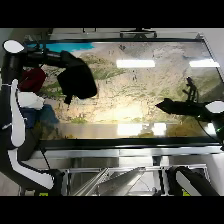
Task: Fold the shirts.
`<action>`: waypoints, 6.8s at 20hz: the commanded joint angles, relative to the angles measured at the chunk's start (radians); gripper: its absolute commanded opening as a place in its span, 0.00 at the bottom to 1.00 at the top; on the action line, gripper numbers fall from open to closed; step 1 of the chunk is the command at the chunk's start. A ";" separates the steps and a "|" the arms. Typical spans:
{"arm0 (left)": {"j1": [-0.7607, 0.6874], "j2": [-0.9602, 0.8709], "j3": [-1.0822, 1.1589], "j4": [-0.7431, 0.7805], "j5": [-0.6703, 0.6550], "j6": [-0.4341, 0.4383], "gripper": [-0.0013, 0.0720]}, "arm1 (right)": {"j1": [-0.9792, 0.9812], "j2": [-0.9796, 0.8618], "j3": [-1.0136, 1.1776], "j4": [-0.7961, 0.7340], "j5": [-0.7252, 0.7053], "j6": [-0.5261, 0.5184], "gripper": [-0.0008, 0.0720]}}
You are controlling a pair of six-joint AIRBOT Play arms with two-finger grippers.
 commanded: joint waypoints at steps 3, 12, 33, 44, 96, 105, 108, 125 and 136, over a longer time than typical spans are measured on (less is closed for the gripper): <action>-0.226 0.166 -0.007 -0.090 0.140 -0.035 0.04 | -0.212 0.036 0.071 0.000 0.179 -0.034 0.04; -0.314 0.014 -0.008 0.154 0.066 -0.107 0.99 | -0.214 0.034 0.068 0.000 0.202 -0.073 0.70; -0.283 -0.171 -0.533 0.317 0.156 0.004 0.96 | 0.396 -0.243 -0.348 0.360 -0.327 -0.174 0.70; -0.320 -0.168 -0.435 0.318 0.108 0.003 0.02 | 0.394 -0.283 -0.335 0.594 -0.284 -0.394 0.04; 0.091 0.053 -0.697 0.333 0.237 0.094 0.99 | -0.143 -0.298 -0.180 0.099 0.038 -0.150 0.74; -0.021 -0.123 -0.509 0.237 0.157 0.140 0.97 | 0.311 -0.375 -0.227 0.533 -0.483 -0.234 0.89; -0.063 -0.159 -0.468 0.239 0.140 0.140 0.95 | 0.319 -0.421 -0.191 0.686 -0.449 -0.380 0.23; 0.019 0.207 -0.296 0.236 -0.044 0.061 0.03 | -0.372 0.078 0.038 0.653 0.222 -0.314 0.04; 0.111 0.738 -0.277 0.245 0.001 0.072 0.04 | -0.455 0.299 0.170 0.983 0.344 -0.323 0.04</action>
